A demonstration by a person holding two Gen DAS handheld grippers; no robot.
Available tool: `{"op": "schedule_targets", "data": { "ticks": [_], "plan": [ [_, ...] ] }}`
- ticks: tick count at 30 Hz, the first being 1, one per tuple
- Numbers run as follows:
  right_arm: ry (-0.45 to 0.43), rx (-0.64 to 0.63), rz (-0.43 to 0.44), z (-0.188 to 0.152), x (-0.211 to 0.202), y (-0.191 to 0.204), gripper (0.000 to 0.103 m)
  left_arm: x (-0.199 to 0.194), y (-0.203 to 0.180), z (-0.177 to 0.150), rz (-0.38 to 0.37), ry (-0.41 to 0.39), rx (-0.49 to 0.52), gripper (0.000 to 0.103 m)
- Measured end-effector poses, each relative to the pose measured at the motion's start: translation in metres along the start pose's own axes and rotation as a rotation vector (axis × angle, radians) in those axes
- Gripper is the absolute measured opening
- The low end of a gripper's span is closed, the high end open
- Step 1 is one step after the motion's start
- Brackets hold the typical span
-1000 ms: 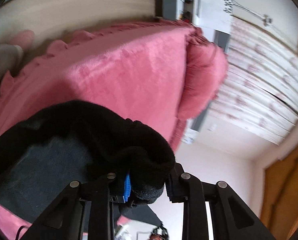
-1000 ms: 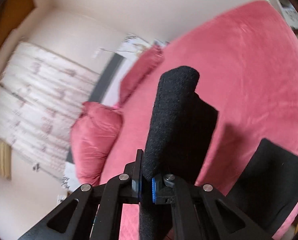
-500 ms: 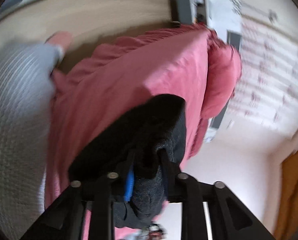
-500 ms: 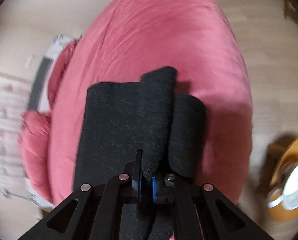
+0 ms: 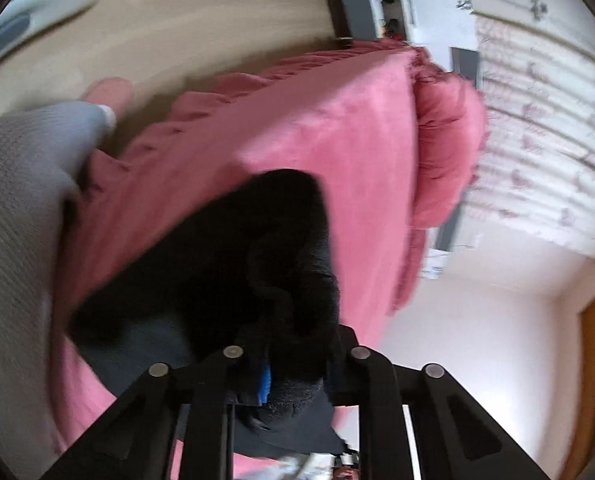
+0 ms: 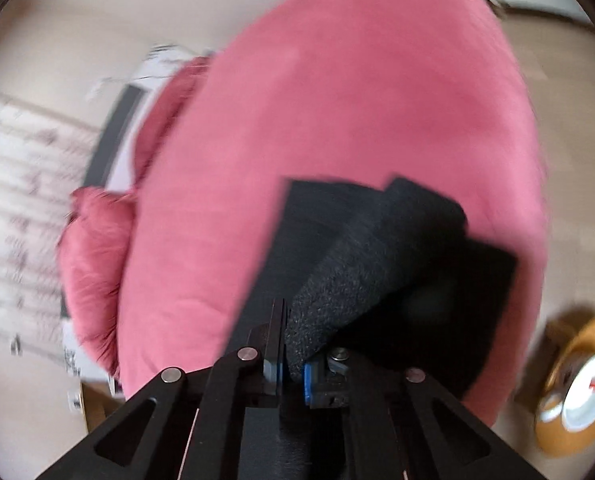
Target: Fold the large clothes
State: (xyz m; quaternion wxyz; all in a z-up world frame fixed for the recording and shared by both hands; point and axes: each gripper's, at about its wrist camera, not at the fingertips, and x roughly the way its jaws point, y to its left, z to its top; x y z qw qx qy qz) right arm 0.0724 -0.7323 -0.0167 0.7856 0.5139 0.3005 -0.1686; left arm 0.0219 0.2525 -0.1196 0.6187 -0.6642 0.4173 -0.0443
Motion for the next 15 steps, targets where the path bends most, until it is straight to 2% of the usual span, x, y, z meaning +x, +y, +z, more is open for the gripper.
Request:
{"op": "schedule_targets", "data": {
  "ticks": [4,5,7,10,11,12,13,14,15],
  "plan": [
    [-0.039,-0.091,0.088,0.010,-0.039,0.029,0.006,-0.021,-0.009,-0.004,-0.048,0.023,-0.006,0.017],
    [-0.051,-0.113,0.077,0.009,-0.044,0.027,0.006,-0.024,-0.004,-0.004,-0.041,0.027,-0.009,0.017],
    [-0.048,-0.126,-0.011,0.006,-0.040,0.006,0.006,-0.032,0.011,-0.006,0.008,0.025,-0.001,0.017],
    [0.049,0.003,-0.173,-0.011,-0.002,-0.063,0.006,-0.028,0.055,-0.009,0.128,0.049,-0.046,0.017],
    [0.080,0.064,-0.207,-0.018,0.012,-0.085,0.006,-0.028,0.073,-0.010,0.115,0.049,-0.098,0.017],
    [0.081,0.129,-0.186,-0.025,0.021,-0.104,0.003,-0.028,0.080,-0.011,0.081,0.048,-0.126,0.017],
    [0.037,0.186,-0.126,-0.028,0.020,-0.114,0.003,-0.029,0.081,-0.010,0.068,0.049,-0.129,0.017],
    [0.015,0.217,-0.094,-0.029,0.019,-0.118,0.004,-0.029,0.077,-0.010,0.082,0.049,-0.105,0.017],
    [0.015,0.213,-0.102,-0.029,0.020,-0.117,0.004,-0.029,0.071,-0.011,0.097,0.049,-0.076,0.018]
  ]
}}
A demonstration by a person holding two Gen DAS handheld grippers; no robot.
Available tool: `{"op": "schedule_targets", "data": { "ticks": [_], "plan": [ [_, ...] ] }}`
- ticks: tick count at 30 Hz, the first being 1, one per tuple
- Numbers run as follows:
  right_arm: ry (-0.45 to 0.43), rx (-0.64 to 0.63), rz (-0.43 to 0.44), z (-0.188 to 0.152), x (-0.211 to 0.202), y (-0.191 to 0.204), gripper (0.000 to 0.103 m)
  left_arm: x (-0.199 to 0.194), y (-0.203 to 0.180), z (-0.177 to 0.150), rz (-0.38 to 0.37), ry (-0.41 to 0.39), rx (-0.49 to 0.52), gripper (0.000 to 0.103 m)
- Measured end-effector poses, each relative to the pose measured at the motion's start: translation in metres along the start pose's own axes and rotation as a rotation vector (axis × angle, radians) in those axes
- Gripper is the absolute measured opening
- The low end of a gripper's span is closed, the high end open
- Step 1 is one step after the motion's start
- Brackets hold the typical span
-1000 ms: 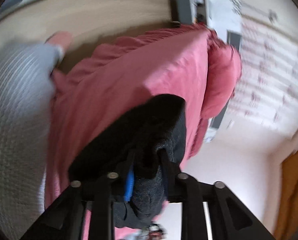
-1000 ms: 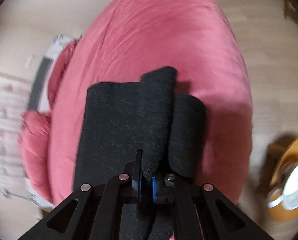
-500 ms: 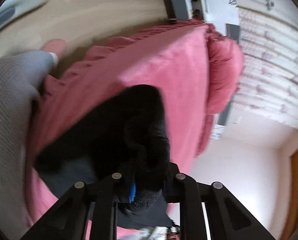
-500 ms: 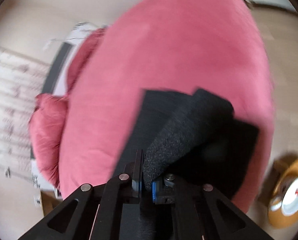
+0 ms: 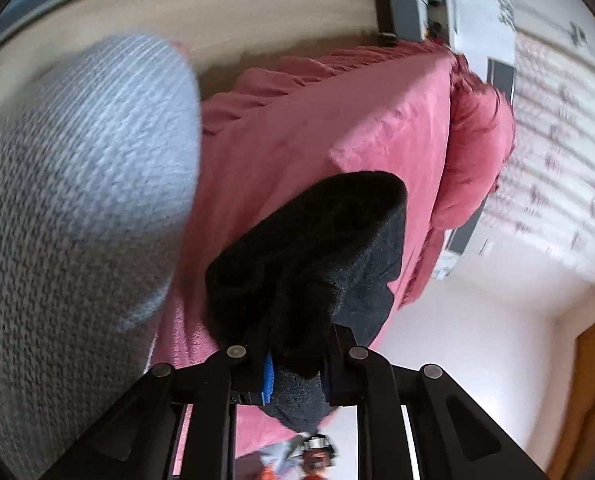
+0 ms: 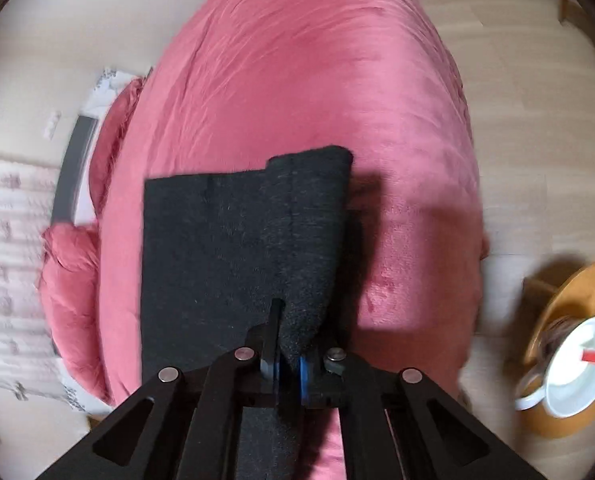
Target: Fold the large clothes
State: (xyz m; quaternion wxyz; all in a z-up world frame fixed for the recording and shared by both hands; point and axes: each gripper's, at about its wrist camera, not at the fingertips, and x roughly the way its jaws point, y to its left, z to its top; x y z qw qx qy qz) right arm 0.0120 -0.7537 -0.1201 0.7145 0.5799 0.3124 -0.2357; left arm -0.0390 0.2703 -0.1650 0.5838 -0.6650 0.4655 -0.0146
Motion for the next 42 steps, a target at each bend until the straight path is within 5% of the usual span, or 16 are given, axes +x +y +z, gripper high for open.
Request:
{"op": "schedule_targets", "data": {
  "ticks": [4,9,14,19,25,30,34,37,42],
  "plan": [
    [0.011,-0.174,-0.172,0.002,-0.004,0.040,0.015,-0.001,-0.016,0.001,0.037,0.007,0.082,0.027],
    [-0.311,-0.442,-0.593,-0.044,-0.036,0.109,0.034,-0.003,-0.003,-0.003,0.011,-0.010,0.087,0.035],
    [-0.288,-0.749,-0.373,-0.152,-0.025,0.171,0.035,-0.003,0.000,-0.001,-0.019,-0.015,0.090,0.038],
    [0.048,-1.028,-0.054,-0.310,0.036,0.224,0.035,-0.016,-0.002,-0.008,0.004,0.001,0.140,0.046],
    [0.472,-1.185,0.273,-0.500,0.069,0.245,0.035,-0.037,-0.004,-0.015,0.015,-0.021,0.169,0.052],
    [0.709,-1.342,0.359,-0.628,0.064,0.212,0.035,-0.053,-0.061,-0.029,0.103,-0.158,0.437,0.059],
    [0.631,-1.443,0.405,-0.656,0.042,0.186,0.035,-0.029,-0.117,-0.047,0.166,-0.214,0.709,0.069],
    [0.677,-1.358,0.428,-0.644,0.037,0.183,0.034,0.010,-0.146,-0.054,0.189,-0.214,0.846,0.072],
    [0.768,-1.237,0.429,-0.628,0.042,0.190,0.034,0.104,-0.168,-0.070,0.160,-0.078,1.029,0.072]
  ]
}}
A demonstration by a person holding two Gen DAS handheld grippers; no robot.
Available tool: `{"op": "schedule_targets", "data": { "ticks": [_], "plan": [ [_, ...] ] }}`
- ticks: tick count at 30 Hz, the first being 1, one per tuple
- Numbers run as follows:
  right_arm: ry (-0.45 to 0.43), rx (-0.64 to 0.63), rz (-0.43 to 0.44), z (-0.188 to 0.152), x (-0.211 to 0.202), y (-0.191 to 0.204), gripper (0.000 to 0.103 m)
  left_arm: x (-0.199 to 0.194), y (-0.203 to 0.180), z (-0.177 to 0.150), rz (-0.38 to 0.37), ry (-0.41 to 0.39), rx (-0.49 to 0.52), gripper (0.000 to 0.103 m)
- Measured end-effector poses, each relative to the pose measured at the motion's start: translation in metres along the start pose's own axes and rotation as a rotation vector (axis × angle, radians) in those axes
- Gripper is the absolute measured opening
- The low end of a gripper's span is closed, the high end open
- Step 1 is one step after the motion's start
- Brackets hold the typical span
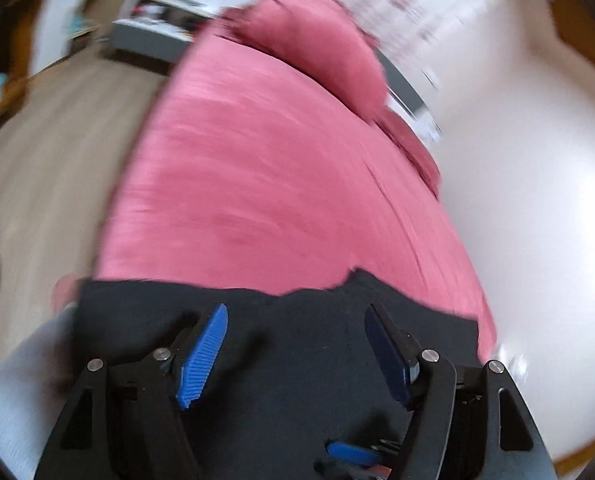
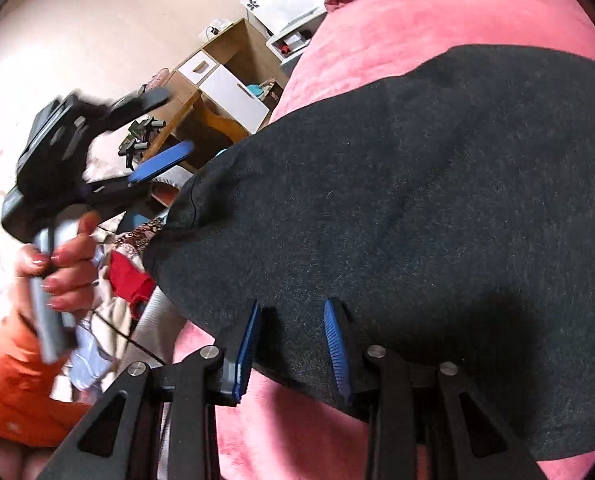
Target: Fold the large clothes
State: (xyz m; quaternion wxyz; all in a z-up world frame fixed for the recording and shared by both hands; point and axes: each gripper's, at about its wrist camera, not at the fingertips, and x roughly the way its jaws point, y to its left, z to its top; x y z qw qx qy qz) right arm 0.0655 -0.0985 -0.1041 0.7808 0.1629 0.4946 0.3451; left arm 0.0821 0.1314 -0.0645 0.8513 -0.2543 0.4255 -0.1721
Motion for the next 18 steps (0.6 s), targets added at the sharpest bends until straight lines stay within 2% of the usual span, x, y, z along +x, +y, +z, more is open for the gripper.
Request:
{"op": "schedule_targets", "data": {
  "ticks": [2,4,5,6,8,11,13,16,18],
  "plan": [
    [0.030,0.014,0.007,0.008,-0.007,-0.003,0.033,0.025,0.004,-0.004,0.078,0.027,0.059,0.070],
    [0.000,0.021,-0.022,0.027,-0.023,-0.008,0.034,0.038,0.014,-0.010,0.136,0.059,0.081,0.063],
    [-0.026,0.019,-0.047,0.038,-0.032,-0.012,0.035,0.038,0.022,-0.017,0.142,0.049,0.108,0.056],
    [-0.059,0.011,-0.087,0.058,-0.043,-0.017,0.037,0.035,0.023,-0.022,0.135,0.027,0.134,0.055],
    [-0.093,-0.006,-0.149,0.088,-0.051,-0.024,0.039,0.022,0.026,-0.039,0.127,-0.018,0.210,0.055],
    [-0.133,-0.032,-0.276,0.143,-0.048,-0.032,0.049,0.018,0.023,-0.062,0.186,-0.053,0.303,0.055],
    [-0.097,-0.024,-0.342,0.173,-0.028,-0.037,0.052,0.018,0.017,-0.068,0.222,-0.049,0.328,0.055],
    [0.007,-0.033,-0.454,0.206,0.004,-0.054,0.052,0.024,0.022,-0.066,0.213,-0.045,0.309,0.056],
    [0.069,-0.068,-0.527,0.203,0.017,-0.067,0.052,0.025,0.024,-0.065,0.204,-0.046,0.298,0.056]
  ]
}}
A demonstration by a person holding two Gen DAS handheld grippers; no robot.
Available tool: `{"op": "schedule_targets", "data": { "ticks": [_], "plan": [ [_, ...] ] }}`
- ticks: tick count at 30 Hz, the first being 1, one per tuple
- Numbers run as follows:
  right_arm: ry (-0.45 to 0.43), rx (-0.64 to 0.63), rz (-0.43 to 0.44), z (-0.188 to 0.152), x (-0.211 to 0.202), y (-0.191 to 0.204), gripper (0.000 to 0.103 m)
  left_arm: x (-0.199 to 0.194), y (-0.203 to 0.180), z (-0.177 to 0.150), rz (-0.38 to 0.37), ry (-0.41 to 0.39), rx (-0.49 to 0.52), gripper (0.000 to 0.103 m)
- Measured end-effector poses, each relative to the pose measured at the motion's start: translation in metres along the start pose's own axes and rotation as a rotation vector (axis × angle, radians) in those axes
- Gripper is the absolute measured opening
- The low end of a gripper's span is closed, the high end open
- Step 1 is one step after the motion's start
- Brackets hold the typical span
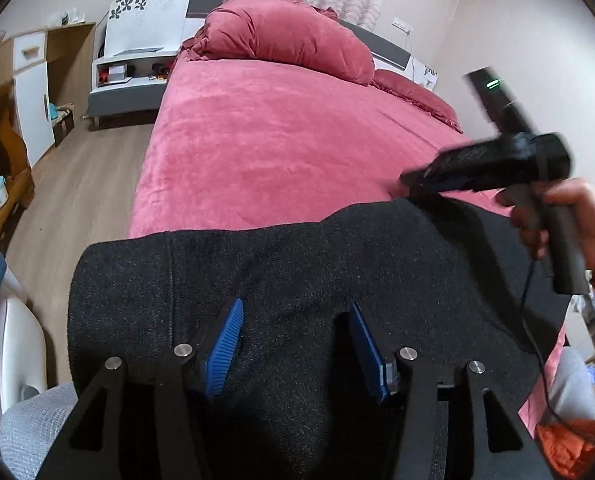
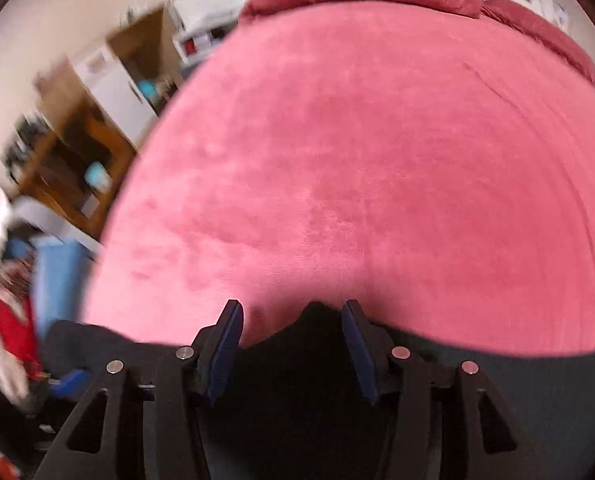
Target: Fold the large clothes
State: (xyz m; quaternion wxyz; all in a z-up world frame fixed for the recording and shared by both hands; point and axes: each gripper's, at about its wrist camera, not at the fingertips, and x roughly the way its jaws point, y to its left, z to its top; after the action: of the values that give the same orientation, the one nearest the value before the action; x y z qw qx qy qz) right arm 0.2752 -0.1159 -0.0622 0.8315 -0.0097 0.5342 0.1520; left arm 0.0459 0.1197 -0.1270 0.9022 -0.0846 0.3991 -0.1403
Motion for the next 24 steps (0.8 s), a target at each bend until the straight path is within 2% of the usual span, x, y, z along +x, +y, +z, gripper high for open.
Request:
{"op": "schedule_targets", "data": {
  "ticks": [2,4,6,8,10,14,17,18,19,20,22,23,24],
  "plan": [
    [0.052,-0.046,-0.072,-0.006,0.016,0.005,0.052,-0.001,-0.003,-0.001,0.006,0.001,0.007,0.056],
    [0.021,-0.106,-0.122,-0.011,0.016,0.016,0.051,-0.001,-0.005,-0.002,0.016,0.001,0.014,0.056],
    [0.025,-0.162,-0.170,-0.013,0.016,0.027,0.026,-0.002,-0.007,-0.002,0.024,0.002,0.019,0.056],
    [0.022,-0.168,-0.210,-0.015,0.012,0.031,0.016,-0.001,-0.009,-0.002,0.028,0.002,0.021,0.057],
    [-0.016,-0.134,-0.216,-0.010,0.001,0.032,0.013,0.000,-0.010,-0.002,0.031,0.002,0.023,0.057],
    [-0.173,-0.103,-0.261,-0.002,-0.012,0.038,0.000,0.001,-0.011,-0.003,0.042,0.001,0.027,0.058],
    [-0.205,-0.085,-0.341,0.011,0.008,0.035,0.000,0.003,-0.013,-0.003,0.056,0.003,0.035,0.058],
    [-0.152,-0.059,-0.297,0.012,0.018,0.025,0.000,0.003,-0.014,-0.003,0.059,0.004,0.037,0.058],
    [-0.137,-0.004,-0.206,0.011,0.021,0.016,0.000,0.003,-0.014,-0.003,0.060,0.005,0.038,0.058],
    [-0.161,0.038,-0.164,0.007,0.014,0.006,0.001,0.003,-0.014,-0.003,0.059,0.005,0.037,0.058],
    [-0.206,0.143,-0.106,-0.005,-0.003,-0.007,0.016,0.002,-0.015,-0.002,0.060,0.007,0.041,0.059],
    [-0.224,0.188,-0.076,-0.011,-0.013,-0.012,0.028,0.001,-0.015,-0.002,0.063,0.011,0.042,0.059],
    [-0.256,0.225,-0.040,-0.022,-0.025,-0.018,0.029,-0.001,-0.017,0.001,0.074,0.027,0.031,0.059]
  ]
}}
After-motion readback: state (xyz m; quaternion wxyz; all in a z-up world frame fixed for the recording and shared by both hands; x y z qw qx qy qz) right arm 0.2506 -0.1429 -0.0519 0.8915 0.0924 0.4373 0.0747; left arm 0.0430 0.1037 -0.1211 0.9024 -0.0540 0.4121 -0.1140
